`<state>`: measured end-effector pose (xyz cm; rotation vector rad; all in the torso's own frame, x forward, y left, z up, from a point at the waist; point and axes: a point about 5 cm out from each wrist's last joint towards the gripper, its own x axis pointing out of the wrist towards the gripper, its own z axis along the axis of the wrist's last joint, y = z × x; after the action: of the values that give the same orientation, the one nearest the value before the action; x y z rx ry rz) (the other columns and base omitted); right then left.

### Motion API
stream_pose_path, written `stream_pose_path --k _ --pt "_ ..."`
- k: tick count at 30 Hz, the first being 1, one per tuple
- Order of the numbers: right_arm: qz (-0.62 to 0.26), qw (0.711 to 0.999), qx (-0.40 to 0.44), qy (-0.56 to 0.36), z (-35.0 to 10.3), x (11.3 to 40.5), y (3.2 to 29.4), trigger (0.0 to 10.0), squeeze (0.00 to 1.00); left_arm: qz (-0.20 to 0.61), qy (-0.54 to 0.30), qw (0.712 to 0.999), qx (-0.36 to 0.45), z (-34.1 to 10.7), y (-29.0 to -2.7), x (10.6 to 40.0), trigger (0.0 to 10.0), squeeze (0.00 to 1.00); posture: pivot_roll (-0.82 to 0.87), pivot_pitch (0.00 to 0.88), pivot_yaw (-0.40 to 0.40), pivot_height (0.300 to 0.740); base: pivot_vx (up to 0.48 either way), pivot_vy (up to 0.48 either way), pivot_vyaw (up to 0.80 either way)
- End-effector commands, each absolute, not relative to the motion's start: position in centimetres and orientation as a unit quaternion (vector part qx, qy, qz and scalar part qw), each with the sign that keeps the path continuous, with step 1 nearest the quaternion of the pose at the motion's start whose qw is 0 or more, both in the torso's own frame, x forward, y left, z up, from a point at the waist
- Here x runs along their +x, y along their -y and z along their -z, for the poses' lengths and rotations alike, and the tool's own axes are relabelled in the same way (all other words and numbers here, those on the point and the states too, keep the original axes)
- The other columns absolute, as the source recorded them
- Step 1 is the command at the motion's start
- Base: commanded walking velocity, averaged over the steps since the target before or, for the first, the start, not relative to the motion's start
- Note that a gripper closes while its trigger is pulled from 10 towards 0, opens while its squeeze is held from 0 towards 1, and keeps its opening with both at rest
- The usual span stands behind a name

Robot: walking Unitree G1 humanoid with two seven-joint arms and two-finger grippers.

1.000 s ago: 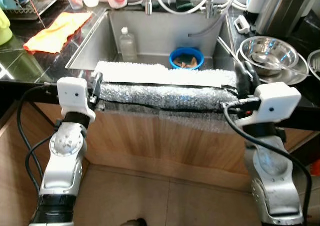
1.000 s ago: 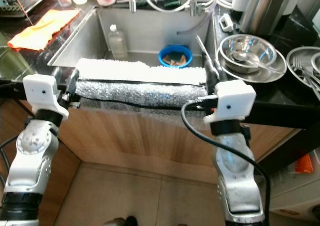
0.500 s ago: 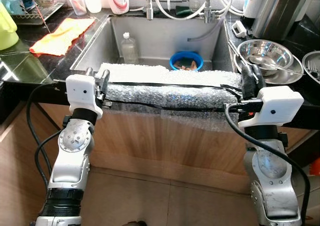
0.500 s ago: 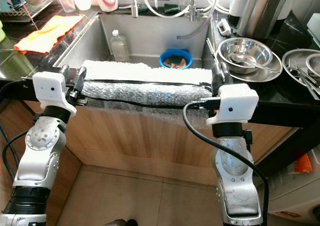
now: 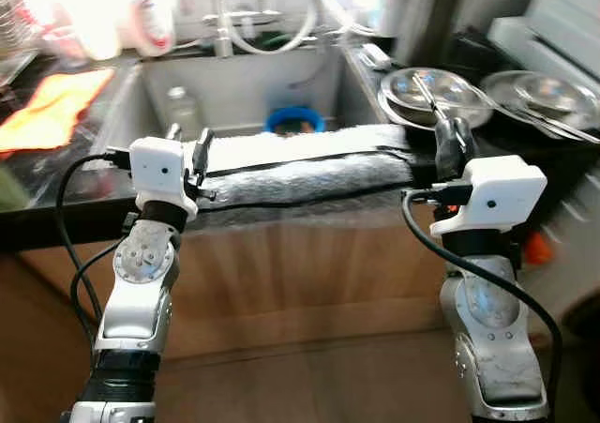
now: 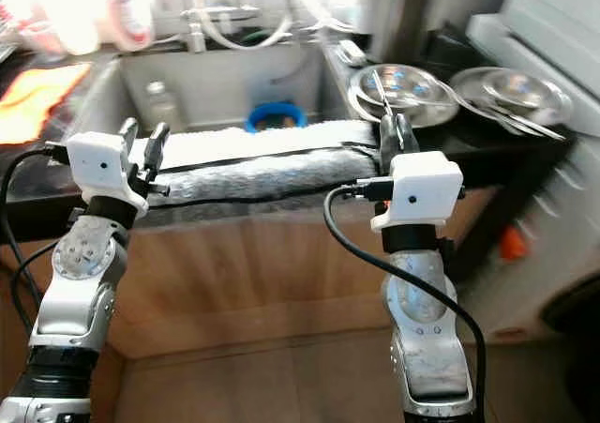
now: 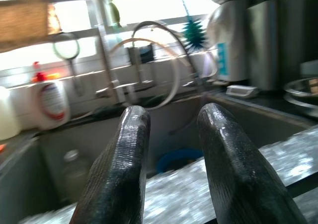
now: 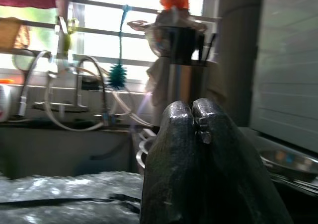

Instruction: Kitchen organization

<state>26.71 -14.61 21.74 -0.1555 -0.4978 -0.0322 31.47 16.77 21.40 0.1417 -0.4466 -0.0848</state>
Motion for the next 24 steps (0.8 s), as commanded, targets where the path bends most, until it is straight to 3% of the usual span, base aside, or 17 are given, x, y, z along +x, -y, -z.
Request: stream_pose_path --k 1,13,16,24 --pt "0.019 0.966 -0.077 0.246 -21.8 26.9 14.5 10.0 0.00 0.049 0.225 0.971 0.068 -21.6 -16.7 31.7 10.0 0.00 -0.02 0.071 0.039 0.740 0.000 0.000 -0.80" --pt "0.010 0.966 -0.072 0.248 -21.9 27.2 14.1 10.0 0.00 0.043 0.231 0.970 0.061 -21.9 -16.7 31.8 10.0 0.00 -0.01 0.082 0.039 0.740 0.000 0.000 -0.80" --pt "0.003 0.964 -0.065 0.258 -22.1 27.1 13.9 10.0 0.00 0.042 0.227 0.971 0.055 -21.9 -16.6 31.9 10.0 0.00 -0.01 0.085 0.038 0.740 0.000 0.000 0.00" --pt "-0.008 0.961 -0.057 0.269 -22.4 27.1 13.4 10.0 0.00 0.041 0.227 0.971 0.055 -21.9 -16.6 31.9 10.0 0.00 -0.01 0.084 0.034 0.740 0.000 0.464 0.00"
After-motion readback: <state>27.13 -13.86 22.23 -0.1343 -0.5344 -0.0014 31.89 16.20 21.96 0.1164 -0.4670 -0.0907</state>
